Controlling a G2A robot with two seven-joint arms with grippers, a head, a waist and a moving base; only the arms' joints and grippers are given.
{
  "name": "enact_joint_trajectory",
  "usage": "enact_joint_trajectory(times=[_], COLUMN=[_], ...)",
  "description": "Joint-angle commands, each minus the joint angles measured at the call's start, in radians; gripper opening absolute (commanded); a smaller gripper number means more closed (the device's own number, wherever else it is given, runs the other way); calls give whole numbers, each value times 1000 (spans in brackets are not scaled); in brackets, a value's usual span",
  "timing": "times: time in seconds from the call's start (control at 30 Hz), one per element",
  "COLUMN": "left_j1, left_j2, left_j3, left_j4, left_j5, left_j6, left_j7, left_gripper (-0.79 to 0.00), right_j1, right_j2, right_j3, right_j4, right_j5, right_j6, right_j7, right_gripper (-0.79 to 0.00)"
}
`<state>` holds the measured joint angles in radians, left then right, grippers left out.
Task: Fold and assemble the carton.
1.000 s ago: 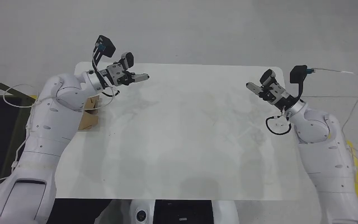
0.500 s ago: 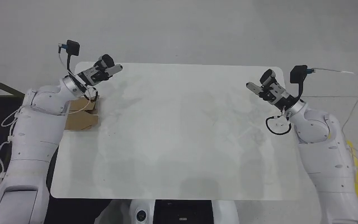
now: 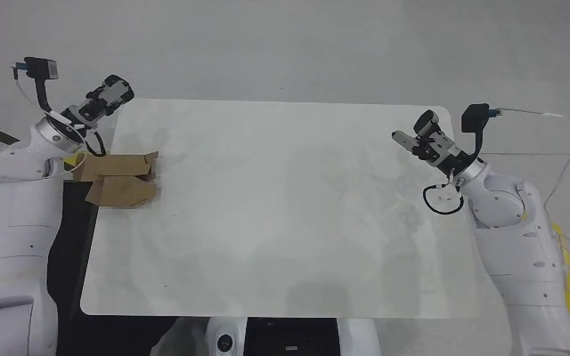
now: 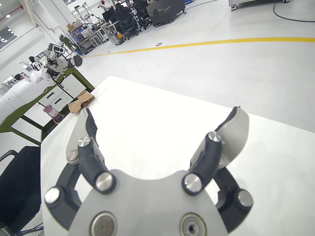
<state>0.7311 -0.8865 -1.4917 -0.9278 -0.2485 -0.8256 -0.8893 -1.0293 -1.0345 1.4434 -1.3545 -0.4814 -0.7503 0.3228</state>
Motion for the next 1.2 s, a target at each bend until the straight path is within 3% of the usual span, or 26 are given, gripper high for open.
enact_joint_trajectory(times=[0.0, 0.33, 0.6, 0.93, 1.17], left_j1=[-2, 0, -37, -101, -134], left_j2=[8, 61, 101, 141, 150], left_j3=[-17, -106, -145, -125, -90], left_j4=[15, 118, 298, 464, 544], left_j5=[8, 122, 243, 519, 628], left_j6=[-11, -55, -59, -10, 17], left_j7=[-19, -50, -9, 130, 200], left_gripper=[0, 0, 0, 0, 0], right_j1=[0, 0, 0, 0, 0], right_j2=[0, 0, 0, 0, 0], right_j3=[0, 0, 0, 0, 0], right_j4=[0, 0, 0, 0, 0], right_j5=[0, 0, 0, 0, 0], right_j6=[0, 0, 0, 0, 0], right_j7=[0, 0, 0, 0, 0], right_gripper=[0, 0, 0, 0, 0])
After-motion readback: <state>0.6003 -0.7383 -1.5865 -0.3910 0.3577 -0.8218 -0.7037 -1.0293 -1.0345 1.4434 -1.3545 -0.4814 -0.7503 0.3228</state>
